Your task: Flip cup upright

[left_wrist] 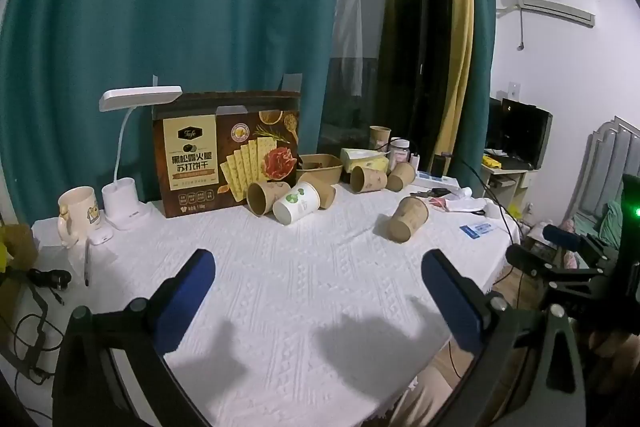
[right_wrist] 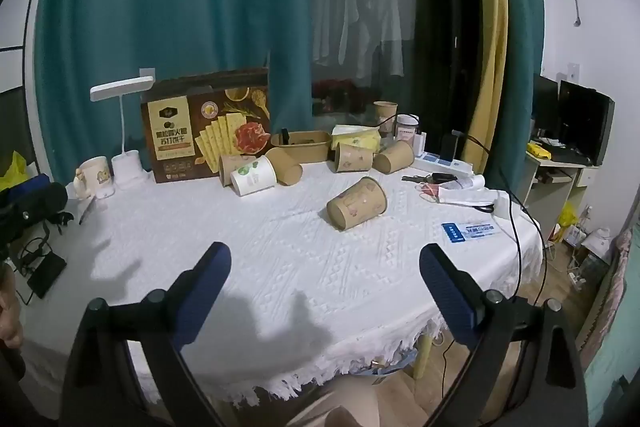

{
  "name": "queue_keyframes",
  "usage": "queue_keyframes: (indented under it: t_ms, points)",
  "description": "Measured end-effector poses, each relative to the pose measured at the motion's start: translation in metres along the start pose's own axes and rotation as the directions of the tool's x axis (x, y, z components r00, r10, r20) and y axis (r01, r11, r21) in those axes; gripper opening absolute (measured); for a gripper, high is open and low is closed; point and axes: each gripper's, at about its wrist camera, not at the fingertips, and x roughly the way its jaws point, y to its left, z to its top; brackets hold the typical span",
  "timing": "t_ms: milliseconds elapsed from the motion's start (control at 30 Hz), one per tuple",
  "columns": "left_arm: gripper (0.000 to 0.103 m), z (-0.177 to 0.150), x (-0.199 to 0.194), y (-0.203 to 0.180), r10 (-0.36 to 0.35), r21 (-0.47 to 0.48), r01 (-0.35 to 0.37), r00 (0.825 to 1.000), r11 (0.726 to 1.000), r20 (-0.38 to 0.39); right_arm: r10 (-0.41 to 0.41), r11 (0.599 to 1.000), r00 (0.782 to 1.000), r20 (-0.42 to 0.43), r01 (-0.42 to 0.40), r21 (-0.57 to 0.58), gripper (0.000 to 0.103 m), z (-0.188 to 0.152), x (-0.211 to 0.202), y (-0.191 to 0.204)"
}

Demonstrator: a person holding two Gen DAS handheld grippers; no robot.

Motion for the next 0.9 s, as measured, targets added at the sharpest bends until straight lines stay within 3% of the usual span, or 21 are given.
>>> queue_keyframes:
  t_ms: [900]
  points:
    - [0.103,0.008,-0.006,0.0,0.004,-0.006,-0.004,1.0,1.0,0.026,0.003,1.0,1.0,-0.001,-0.003,-0.01,0.094,0.004,-0.003,0.001]
